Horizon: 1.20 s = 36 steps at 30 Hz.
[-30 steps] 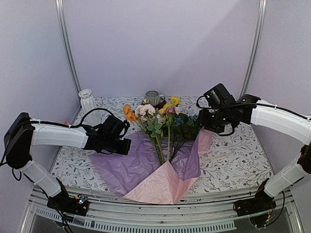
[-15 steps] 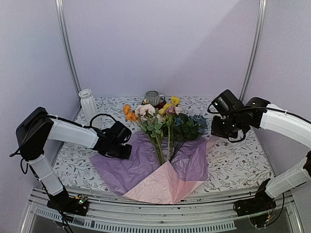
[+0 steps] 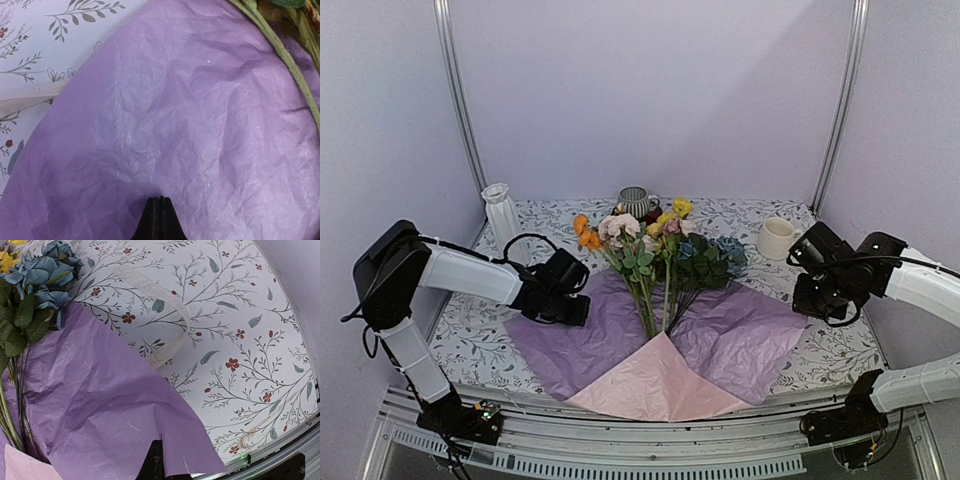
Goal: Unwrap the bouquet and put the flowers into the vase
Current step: Unfold the 2/3-folded wrapping paper from the folded wrapping paper.
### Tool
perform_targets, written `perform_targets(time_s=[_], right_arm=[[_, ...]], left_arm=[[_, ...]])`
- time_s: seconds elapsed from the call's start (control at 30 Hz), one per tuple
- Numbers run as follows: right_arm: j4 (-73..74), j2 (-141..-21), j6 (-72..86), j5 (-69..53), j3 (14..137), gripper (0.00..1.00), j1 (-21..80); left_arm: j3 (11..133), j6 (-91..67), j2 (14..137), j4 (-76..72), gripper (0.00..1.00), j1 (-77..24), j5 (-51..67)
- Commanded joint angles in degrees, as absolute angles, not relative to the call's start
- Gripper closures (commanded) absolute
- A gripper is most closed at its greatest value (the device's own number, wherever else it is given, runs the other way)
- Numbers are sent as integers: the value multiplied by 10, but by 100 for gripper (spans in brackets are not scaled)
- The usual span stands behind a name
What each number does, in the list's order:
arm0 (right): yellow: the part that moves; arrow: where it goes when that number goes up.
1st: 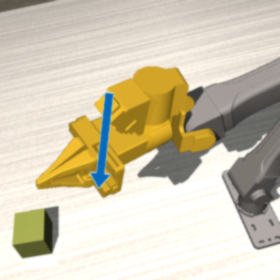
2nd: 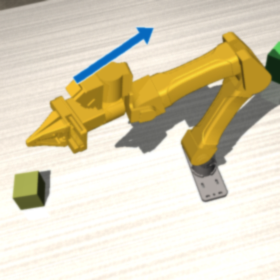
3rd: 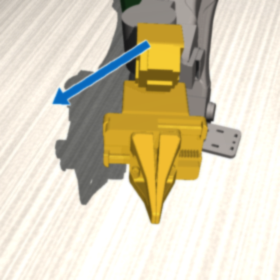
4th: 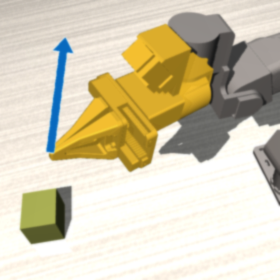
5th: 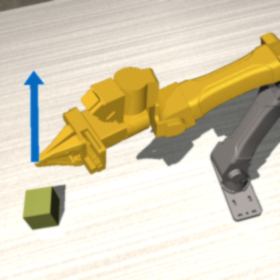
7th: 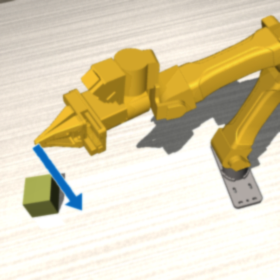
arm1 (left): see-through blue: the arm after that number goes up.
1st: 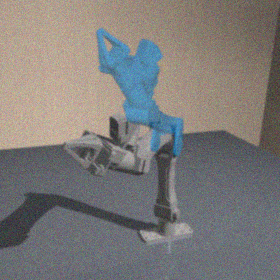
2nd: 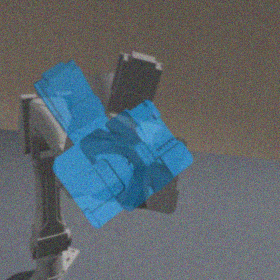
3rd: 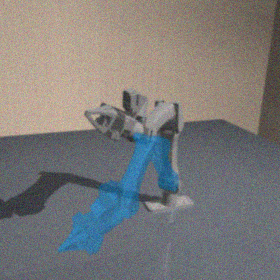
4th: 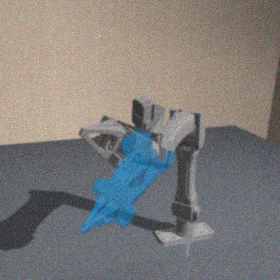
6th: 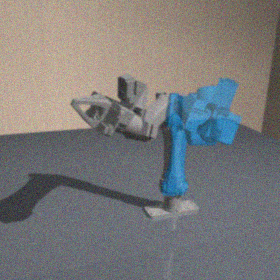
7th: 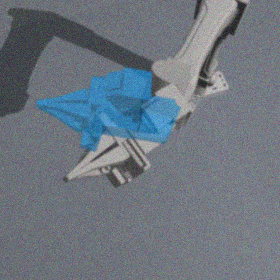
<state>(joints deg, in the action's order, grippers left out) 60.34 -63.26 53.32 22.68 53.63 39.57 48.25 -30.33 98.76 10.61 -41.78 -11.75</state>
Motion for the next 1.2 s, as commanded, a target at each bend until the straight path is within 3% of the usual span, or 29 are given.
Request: perform_targets(time_s=[0.0,0.2,0.37,0.5,0.73,0.9,1.0,1.17], right_arm=[[649,-594,580,257,509,96,389],[698,-574,636,279,516,93,389],[690,-573,664,252,495,41,389],[695,-544,668,277,512,29,389],[655,-537,515,269,602,21,388],[430,-502,310,32,574,10,389],[285,-524,294,-110,504,14,389],[104,-625,325,-216,443,31,388]], left_arm=[[466,-315,1013,116,100,-402,-147],[451,-327,1006,111,100,-399,-158],[450,-323,995,102,100,-399,-149],[452,-302,966,84,100,-400,-107],[465,-273,855,105,89,-399,-74],[445,-249,789,75,90,-400,3],[437,-251,778,61,97,-400,32],[436,-252,793,55,100,-400,59]])
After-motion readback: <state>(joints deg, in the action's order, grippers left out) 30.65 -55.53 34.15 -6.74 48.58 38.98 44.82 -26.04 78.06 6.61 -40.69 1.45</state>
